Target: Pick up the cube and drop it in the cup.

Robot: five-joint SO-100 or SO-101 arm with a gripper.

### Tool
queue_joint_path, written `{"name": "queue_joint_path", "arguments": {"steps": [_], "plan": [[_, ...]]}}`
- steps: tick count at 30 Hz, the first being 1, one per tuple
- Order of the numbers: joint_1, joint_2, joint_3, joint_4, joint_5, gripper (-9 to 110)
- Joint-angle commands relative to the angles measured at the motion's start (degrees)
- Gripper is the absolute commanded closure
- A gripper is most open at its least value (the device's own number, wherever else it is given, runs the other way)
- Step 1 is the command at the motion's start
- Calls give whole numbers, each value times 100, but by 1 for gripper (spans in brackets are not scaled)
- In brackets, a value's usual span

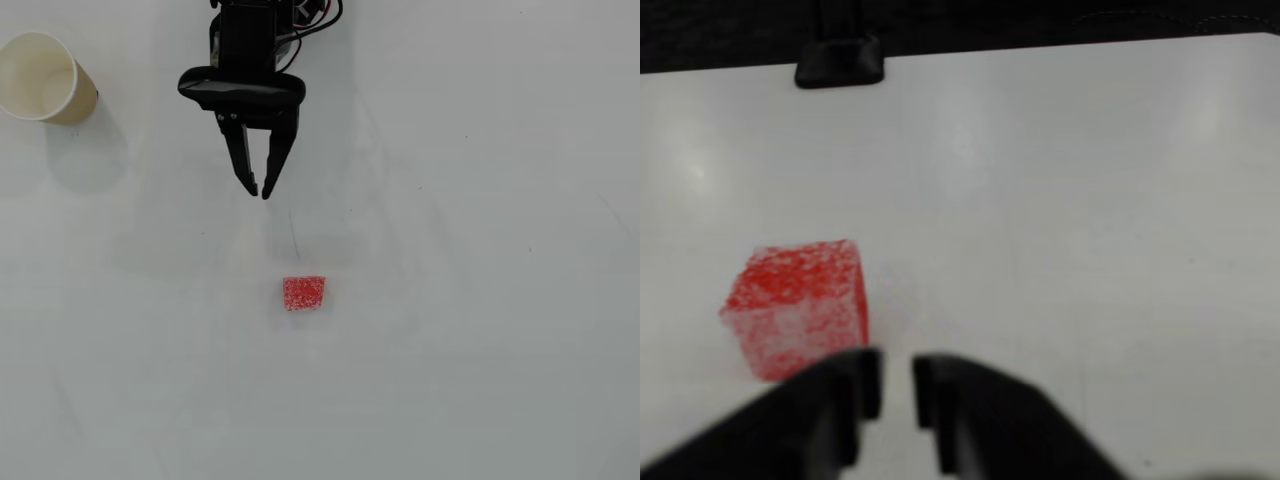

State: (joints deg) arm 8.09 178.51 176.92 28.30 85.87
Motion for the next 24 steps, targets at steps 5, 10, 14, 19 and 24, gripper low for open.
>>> {"name": "queue_joint_path", "arguments": {"steps": [5,10,14,19,24], "plan": [[18,141,193,-141,18,102],[-35,141,193,-132,18,102],[-264,141,193,-123,18,102],[-571,141,193,-53,-9,102],[-659,141,193,-44,-9,101]]}}
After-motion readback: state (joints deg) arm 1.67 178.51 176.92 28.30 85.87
